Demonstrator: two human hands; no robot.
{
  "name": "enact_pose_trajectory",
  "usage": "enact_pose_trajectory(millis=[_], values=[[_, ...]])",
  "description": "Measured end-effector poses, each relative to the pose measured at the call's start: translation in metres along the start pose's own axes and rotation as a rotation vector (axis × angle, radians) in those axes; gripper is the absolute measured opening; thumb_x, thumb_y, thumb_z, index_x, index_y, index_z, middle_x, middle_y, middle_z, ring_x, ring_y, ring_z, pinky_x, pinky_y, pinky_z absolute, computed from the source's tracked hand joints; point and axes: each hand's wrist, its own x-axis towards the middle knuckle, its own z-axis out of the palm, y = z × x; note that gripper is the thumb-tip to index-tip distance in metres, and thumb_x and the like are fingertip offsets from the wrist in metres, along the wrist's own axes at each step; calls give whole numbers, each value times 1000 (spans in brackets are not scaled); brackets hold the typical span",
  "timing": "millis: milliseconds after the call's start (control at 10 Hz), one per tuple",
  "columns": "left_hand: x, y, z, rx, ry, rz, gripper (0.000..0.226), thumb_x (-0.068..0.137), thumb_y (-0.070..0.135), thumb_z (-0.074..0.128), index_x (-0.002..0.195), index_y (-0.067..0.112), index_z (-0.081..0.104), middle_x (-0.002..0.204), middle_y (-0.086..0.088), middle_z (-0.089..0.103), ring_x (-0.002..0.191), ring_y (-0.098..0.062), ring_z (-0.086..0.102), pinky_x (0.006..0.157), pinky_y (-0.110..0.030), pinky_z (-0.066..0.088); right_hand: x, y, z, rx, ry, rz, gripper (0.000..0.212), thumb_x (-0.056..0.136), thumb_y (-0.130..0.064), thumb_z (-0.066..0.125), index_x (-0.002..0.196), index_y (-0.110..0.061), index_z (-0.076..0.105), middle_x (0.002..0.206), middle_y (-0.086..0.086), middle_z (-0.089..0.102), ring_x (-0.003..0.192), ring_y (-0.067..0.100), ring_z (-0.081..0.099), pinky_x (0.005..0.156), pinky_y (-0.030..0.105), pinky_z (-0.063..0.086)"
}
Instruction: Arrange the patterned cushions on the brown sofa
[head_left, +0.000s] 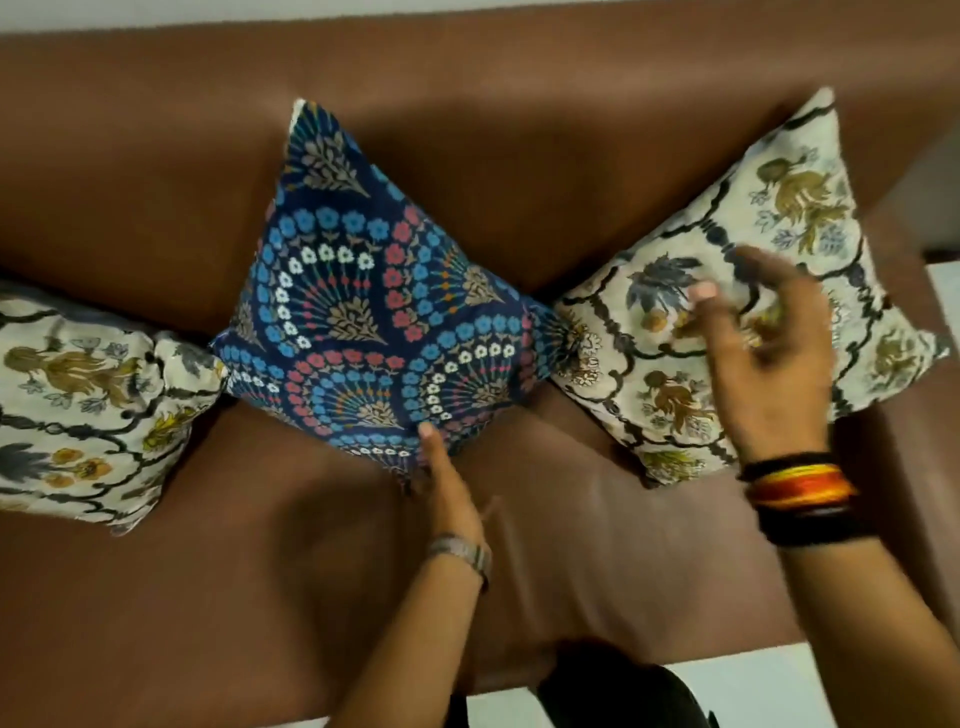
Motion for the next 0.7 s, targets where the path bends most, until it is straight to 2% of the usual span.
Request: enact_pose_trajectory(millis=[100, 200, 300, 400, 500, 600, 700], values=[[-39, -29, 55, 114, -117, -64, 139, 43, 103, 56, 163, 39, 33, 166, 2, 35, 130, -26, 48, 80, -44, 64, 31, 42, -43, -123, 156, 27, 59, 103, -51, 62, 146, -12, 59, 143, 12, 56, 139, 24, 52, 118, 43, 44], [-52, -46, 108, 273, -240, -64, 113, 72, 89, 56, 165, 32, 29, 170, 3, 30, 145, -29, 44, 103, -51, 57, 64, 85, -49, -168, 50, 142, 84, 93, -71, 61, 158, -20, 49, 162, 21, 45, 153, 36, 42, 126, 53, 37], [-47, -57, 153, 295, -310, -48, 80, 88, 79, 57, 151, 31, 48, 159, 6, 46, 144, -25, 47, 120, -56, 41, 86, 117, -41, -208, -70, 134, 99, 87, -81, 56, 166, -25, 38, 163, 16, 47, 152, 36, 42, 125, 53, 36], [-36, -66, 184, 152, -346, -51, 128, 62, 103, 51, 163, 26, 39, 170, -2, 39, 158, -28, 34, 127, -51, 29, 96, 135, -41, -145, -103, 101, 102, 87, -80, 58, 168, -22, 35, 164, 17, 45, 154, 37, 40, 126, 53, 36], [-20, -77, 187, -134, -338, -69, 113, 74, 92, 62, 162, 23, 43, 166, -12, 45, 150, -29, 47, 123, -53, 39, 95, 137, -46, -130, -138, 115, 100, 90, -77, 58, 169, -24, 30, 170, 18, 37, 160, 38, 33, 129, 56, 31], [-41, -76, 173, 265, -145, 145, 100, 66, 84, 78, 145, 25, 58, 130, 1, 70, 118, -20, 67, 108, -51, 55, 84, 127, -57, -74, -160, 145, 93, 94, -73, 56, 170, -28, 27, 175, 15, 31, 164, 35, 28, 129, 62, 29], [-66, -67, 153, 367, -65, 338, 49, 95, 41, 76, 135, 18, 59, 107, 11, 65, 118, -22, 67, 110, -48, 53, 49, 112, -79, 82, -135, 151, 80, 102, -65, 56, 169, -29, 32, 177, 6, 32, 164, 24, 31, 129, 57, 34]])
